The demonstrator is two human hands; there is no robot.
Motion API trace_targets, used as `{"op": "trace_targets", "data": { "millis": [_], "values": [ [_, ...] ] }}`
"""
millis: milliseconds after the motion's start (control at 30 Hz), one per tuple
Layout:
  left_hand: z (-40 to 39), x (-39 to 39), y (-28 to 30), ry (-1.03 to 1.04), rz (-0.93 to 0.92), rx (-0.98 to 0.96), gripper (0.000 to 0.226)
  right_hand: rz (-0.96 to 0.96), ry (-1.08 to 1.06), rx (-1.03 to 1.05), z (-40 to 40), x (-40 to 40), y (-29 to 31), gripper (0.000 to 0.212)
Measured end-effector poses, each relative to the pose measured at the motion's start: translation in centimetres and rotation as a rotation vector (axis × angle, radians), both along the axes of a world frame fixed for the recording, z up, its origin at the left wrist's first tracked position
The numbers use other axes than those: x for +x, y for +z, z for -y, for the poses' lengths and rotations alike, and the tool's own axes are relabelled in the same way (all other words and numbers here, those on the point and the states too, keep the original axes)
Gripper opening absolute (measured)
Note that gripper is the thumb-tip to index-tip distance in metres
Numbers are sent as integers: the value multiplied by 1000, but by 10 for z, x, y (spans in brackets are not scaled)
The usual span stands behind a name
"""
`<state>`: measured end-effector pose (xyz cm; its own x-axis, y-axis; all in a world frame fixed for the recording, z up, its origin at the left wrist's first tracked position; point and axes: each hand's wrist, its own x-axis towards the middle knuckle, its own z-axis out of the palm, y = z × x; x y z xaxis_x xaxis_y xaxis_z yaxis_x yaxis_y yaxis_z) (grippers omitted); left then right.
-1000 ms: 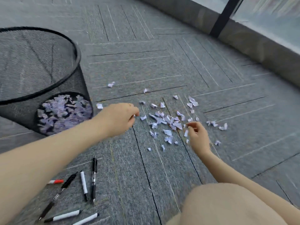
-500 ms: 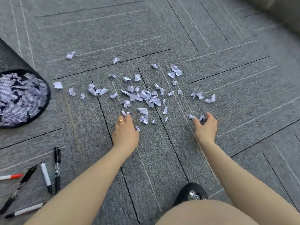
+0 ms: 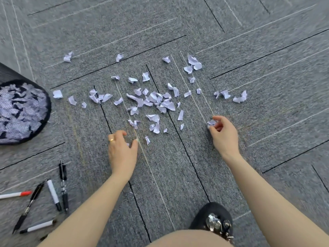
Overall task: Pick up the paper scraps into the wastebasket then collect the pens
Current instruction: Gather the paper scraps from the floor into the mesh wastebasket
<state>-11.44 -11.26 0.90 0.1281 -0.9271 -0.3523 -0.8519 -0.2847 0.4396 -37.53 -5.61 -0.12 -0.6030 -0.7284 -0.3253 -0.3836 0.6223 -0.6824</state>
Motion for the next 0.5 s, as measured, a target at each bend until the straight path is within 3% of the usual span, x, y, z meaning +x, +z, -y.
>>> {"op": "trace_targets", "data": {
  "millis": [100, 267, 400, 500],
  "values": [
    [-5, 5, -3, 76, 39, 30, 40, -74, -32, -5, 3, 1, 1, 15],
    [-7, 5, -3, 101, -102, -14, 19, -79, -35, -46, 2, 21, 13, 9],
    [-4, 8, 5, 120, -141, 16, 14, 115, 114, -93, 21, 84, 28, 20],
    [-3, 5, 15, 31, -162, 51, 20, 152, 203, -28, 28, 108, 16, 38]
  ]
}}
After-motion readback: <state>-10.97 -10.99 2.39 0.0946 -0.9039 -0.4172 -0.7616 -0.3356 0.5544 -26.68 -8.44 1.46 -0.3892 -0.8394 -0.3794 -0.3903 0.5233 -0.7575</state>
